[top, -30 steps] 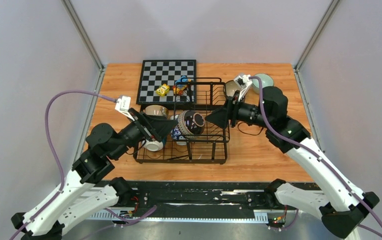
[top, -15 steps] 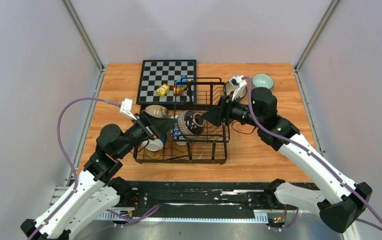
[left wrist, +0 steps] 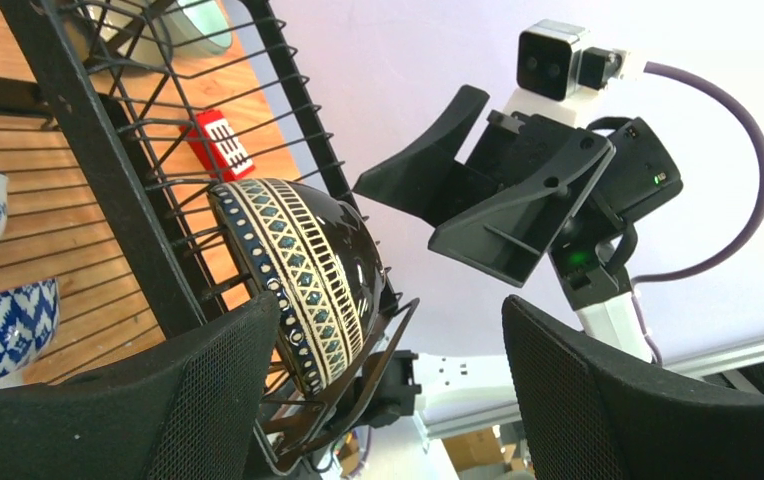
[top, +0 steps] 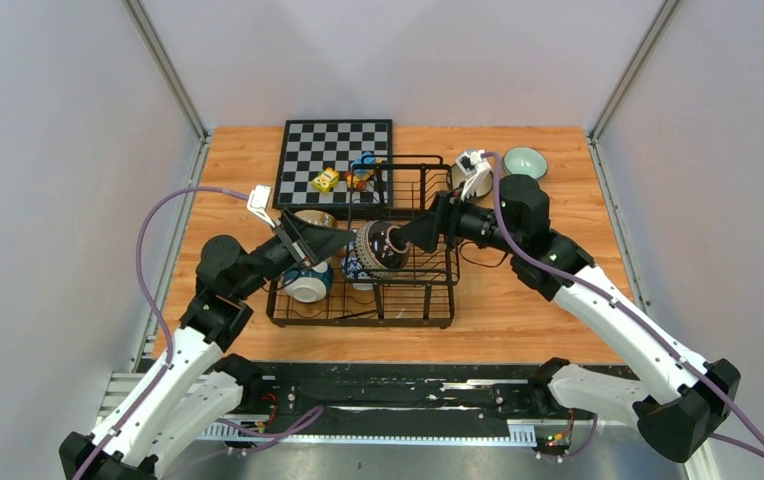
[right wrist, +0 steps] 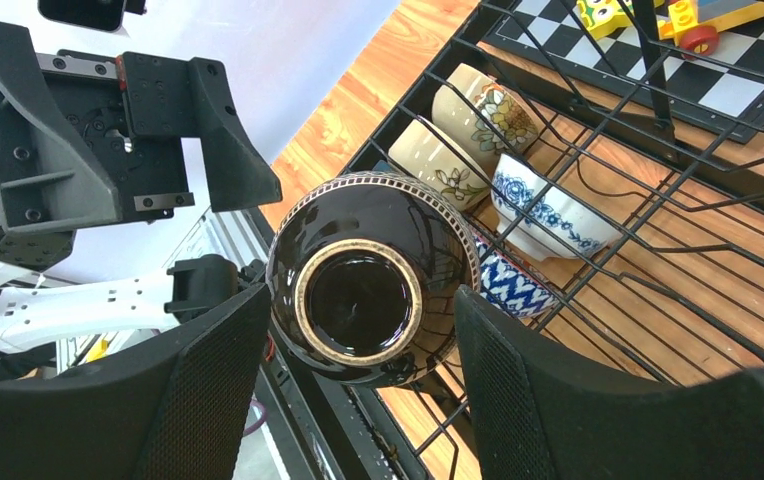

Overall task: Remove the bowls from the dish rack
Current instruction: Pick up the bowl from the dish rack.

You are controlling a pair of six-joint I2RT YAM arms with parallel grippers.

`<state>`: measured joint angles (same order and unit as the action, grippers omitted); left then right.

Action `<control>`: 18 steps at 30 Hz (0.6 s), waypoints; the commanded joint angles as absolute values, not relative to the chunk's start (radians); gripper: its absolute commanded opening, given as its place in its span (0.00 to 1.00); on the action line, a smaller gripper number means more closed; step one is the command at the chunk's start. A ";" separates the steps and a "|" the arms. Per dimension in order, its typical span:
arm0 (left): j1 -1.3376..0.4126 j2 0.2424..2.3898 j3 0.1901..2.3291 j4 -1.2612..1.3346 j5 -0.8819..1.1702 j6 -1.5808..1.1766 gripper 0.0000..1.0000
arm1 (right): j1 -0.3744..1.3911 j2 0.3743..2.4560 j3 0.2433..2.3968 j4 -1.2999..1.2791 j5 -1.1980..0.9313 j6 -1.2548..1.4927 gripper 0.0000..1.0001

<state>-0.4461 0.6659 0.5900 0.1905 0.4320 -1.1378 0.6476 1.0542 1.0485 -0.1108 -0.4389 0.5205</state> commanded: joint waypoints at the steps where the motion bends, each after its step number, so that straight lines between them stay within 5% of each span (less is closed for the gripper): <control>1: -0.430 0.678 0.583 0.205 0.505 -1.155 0.83 | 0.670 1.069 1.028 -0.067 -0.451 0.548 0.71; 18: -0.426 0.682 0.566 0.133 0.516 -1.147 0.82 | 0.713 1.098 1.016 -0.050 -0.442 0.548 0.70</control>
<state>-0.4389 0.6788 0.5861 0.1570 0.4938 -1.1526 0.6899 1.0935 1.0328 -0.0765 -0.4431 0.5426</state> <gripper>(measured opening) 0.821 0.708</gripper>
